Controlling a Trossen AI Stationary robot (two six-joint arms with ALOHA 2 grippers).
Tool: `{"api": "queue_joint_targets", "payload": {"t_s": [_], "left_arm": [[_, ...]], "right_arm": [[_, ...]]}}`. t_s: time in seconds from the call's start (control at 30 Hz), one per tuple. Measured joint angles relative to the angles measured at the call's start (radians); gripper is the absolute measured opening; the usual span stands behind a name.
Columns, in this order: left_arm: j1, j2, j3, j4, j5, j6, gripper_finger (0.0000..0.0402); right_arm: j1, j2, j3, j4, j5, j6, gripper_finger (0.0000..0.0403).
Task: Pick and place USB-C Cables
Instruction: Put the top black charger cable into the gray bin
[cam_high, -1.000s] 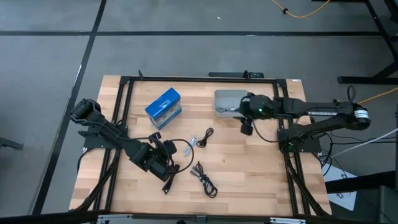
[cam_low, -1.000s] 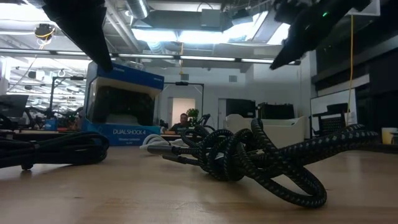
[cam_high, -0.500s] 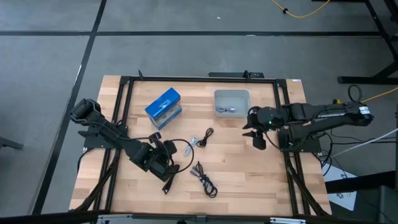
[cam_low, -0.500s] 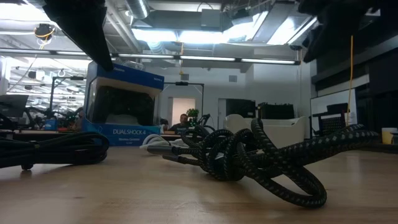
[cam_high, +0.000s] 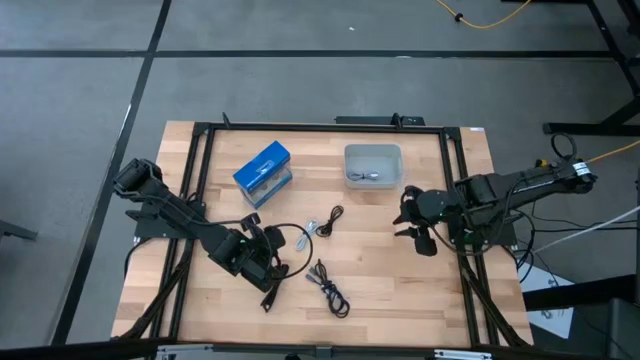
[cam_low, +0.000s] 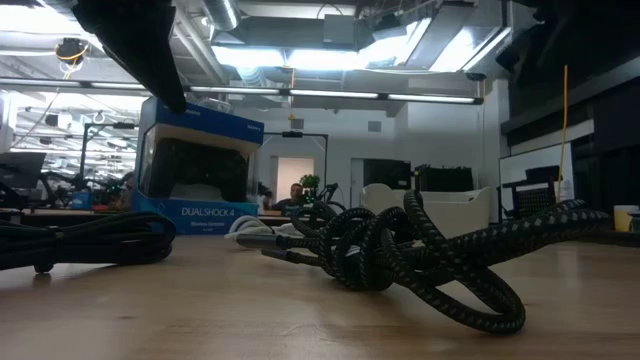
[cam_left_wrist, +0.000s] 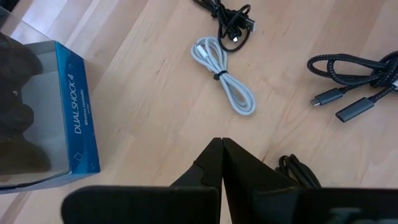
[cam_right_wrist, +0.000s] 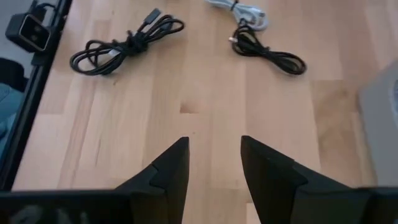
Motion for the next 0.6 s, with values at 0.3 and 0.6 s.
{"api": "queue_joint_targets", "payload": {"t_s": [0.3,0.6], "left_arm": [[0.000,0.000,0.000,-0.001,0.000,0.001,0.0000],[0.000,0.000,0.000,-0.001,0.000,0.000,0.0000]], "right_arm": [[0.056,0.000,-0.142,0.106,0.000,0.098,0.0149],[0.096,0.000,-0.251,0.322,0.000,0.155,0.0149]]}}
